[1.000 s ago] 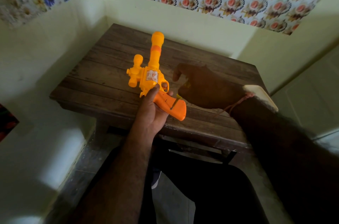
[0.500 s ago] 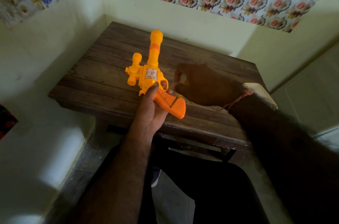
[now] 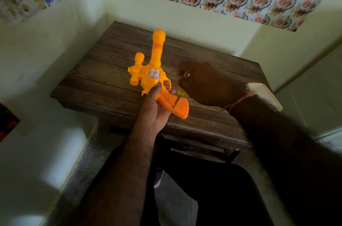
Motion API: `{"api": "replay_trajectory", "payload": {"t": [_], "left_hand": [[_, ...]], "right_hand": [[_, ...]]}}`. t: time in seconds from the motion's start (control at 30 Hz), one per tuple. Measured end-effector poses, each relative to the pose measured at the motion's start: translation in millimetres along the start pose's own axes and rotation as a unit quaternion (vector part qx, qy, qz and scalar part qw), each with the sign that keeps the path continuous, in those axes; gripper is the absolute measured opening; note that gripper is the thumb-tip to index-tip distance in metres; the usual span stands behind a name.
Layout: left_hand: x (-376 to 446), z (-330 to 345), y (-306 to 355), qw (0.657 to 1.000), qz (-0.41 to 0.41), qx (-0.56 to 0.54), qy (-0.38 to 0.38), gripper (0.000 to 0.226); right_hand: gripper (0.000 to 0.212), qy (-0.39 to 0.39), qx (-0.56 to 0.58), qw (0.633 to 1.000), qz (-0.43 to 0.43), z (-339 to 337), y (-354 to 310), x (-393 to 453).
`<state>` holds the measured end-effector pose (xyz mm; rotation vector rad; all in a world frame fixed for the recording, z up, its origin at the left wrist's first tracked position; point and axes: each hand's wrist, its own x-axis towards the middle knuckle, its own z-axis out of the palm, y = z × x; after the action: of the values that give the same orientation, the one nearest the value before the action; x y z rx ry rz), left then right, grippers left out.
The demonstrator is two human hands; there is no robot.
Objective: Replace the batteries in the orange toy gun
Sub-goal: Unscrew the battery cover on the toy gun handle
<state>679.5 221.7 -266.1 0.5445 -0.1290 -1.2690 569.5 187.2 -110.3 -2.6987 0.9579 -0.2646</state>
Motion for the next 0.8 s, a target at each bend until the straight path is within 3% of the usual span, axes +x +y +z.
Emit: {"api": "replay_trajectory", "payload": {"t": [0.17, 0.4, 0.57, 0.8], "left_hand": [[-1.3, -0.4, -0.7, 1.0, -0.005, -0.002, -0.019, 0.06], [-2.9, 0.3, 1.0, 1.0, -0.007, 0.008, 0.001, 0.053], [2.2, -5.6, -1.9, 0.999, -0.003, 0.013, -0.029, 0.059], [-1.8, -0.9, 0.6, 1.0, 0.001, 0.004, -0.022, 0.055]], "right_hand": [[0.023, -0.028, 0.004, 1.0, 0.002, -3.3, -1.5, -2.1], [0.016, -0.014, 0.009, 1.0, -0.001, -2.5, -1.5, -0.9], [0.029, -0.019, 0.025, 0.999, -0.011, -3.8, 0.6, -3.3], [0.016, -0.009, -0.014, 1.0, 0.005, 0.0, 4.2, -0.4]]}}
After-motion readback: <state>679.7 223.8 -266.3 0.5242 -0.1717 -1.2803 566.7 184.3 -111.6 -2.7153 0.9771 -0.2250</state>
